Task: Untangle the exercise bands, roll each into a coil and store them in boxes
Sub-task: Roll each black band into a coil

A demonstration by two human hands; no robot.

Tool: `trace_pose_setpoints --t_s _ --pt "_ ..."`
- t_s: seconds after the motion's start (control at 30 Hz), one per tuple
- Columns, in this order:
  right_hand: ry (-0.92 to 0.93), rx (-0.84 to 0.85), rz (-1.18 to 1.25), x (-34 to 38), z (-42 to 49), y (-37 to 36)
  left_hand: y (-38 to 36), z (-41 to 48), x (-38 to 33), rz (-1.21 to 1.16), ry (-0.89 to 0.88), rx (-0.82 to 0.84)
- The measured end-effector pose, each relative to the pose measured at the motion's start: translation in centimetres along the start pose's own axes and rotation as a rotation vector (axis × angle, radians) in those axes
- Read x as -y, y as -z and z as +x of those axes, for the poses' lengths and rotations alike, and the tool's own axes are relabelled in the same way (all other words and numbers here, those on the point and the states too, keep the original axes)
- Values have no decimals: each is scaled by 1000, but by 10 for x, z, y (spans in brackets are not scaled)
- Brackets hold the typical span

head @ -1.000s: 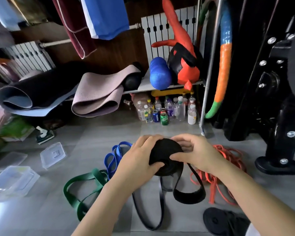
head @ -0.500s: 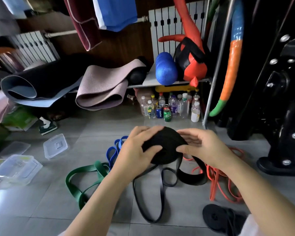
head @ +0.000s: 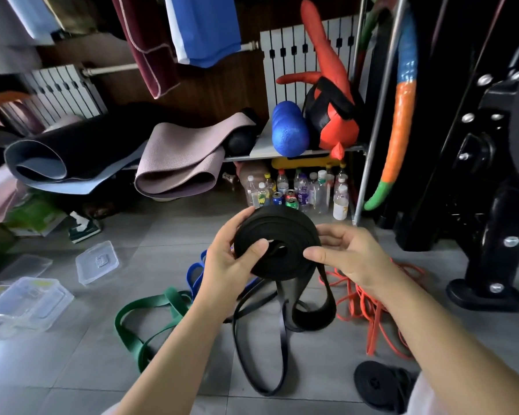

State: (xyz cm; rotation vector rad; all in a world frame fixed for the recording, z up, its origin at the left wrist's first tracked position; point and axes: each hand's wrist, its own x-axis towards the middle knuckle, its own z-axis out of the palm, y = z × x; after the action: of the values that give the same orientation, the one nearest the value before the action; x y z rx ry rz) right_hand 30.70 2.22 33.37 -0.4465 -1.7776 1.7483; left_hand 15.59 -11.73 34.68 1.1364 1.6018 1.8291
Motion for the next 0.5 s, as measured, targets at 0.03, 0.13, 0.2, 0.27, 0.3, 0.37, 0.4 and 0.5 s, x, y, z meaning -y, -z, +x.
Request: trace_pose_setpoints --t_s 0.03,0.13,0.2,0.27,0.3,0.37,0.4,0.5 --pt "0 -15 10 -1 0 -1 1 1 1 11 27 33" --pt "-16 -35 -20 -2 0 2 6 5 3 232 49 82" --pt "-35 -11 -106 -2 0 6 8 6 2 525 58 63" --pt "-53 42 -195 -3 0 7 7 2 1 799 -44 117" --pt "-58 71 -223 -3 0 7 6 0 2 919 -150 195" --pt "-56 111 -263 -4 -2 5 1 -5 6 1113 -341 356" --pt "-54 121 -271 -5 -2 4 -1 -7 8 1157 -380 387" --pt "-67 95 -249 -6 -1 3 0 -6 10 1112 -355 332"
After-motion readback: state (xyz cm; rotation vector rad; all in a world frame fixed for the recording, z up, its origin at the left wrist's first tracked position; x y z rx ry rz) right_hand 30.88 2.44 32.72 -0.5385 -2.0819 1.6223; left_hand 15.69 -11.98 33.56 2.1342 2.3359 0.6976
